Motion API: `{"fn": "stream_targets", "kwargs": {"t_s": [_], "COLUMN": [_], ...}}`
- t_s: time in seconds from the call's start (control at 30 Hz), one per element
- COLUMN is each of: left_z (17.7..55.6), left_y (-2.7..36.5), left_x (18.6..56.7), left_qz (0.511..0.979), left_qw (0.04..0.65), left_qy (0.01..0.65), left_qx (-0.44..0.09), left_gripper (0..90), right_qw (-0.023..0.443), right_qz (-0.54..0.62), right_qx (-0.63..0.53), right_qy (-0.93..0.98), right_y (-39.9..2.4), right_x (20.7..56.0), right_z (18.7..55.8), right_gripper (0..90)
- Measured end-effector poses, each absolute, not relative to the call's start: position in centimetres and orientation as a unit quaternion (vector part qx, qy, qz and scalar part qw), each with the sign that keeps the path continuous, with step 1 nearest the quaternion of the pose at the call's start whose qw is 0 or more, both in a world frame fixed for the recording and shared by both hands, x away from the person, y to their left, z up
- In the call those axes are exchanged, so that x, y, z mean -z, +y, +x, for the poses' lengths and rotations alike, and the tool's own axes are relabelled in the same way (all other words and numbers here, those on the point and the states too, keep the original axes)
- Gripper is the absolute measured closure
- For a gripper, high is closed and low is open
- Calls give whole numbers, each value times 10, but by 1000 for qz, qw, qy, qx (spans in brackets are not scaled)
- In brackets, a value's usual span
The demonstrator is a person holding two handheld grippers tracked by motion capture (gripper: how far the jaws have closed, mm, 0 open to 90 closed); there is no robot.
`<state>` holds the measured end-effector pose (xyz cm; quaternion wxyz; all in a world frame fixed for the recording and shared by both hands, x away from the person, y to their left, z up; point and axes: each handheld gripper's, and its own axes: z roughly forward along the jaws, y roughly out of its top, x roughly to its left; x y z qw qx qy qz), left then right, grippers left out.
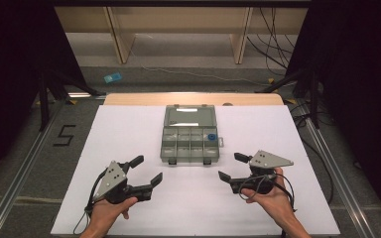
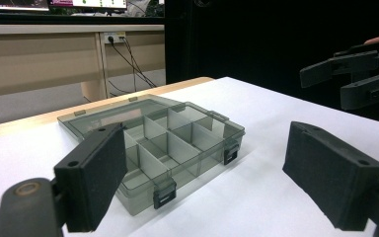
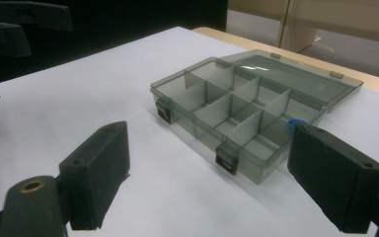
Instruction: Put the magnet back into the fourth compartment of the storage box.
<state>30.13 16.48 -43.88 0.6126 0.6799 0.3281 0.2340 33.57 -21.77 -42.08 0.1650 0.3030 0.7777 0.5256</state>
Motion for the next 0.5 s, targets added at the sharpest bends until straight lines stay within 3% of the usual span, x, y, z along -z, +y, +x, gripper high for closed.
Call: {"fn": "stream_targets", "kwargs": {"t_s": [0.5], "left_z": [301], "left_y": [165], "left_x": [439], "left_qz": [681], "left_qw": [612], "left_qy": [328], "left_qx": [-235], "left_gripper": [160], "right_qw": [165], "right_qz": [309], "right_qx": [-522], "right_qy": [777], "right_y": [-224], "right_x": [424], "right_z": [325], "right_gripper": [173]}}
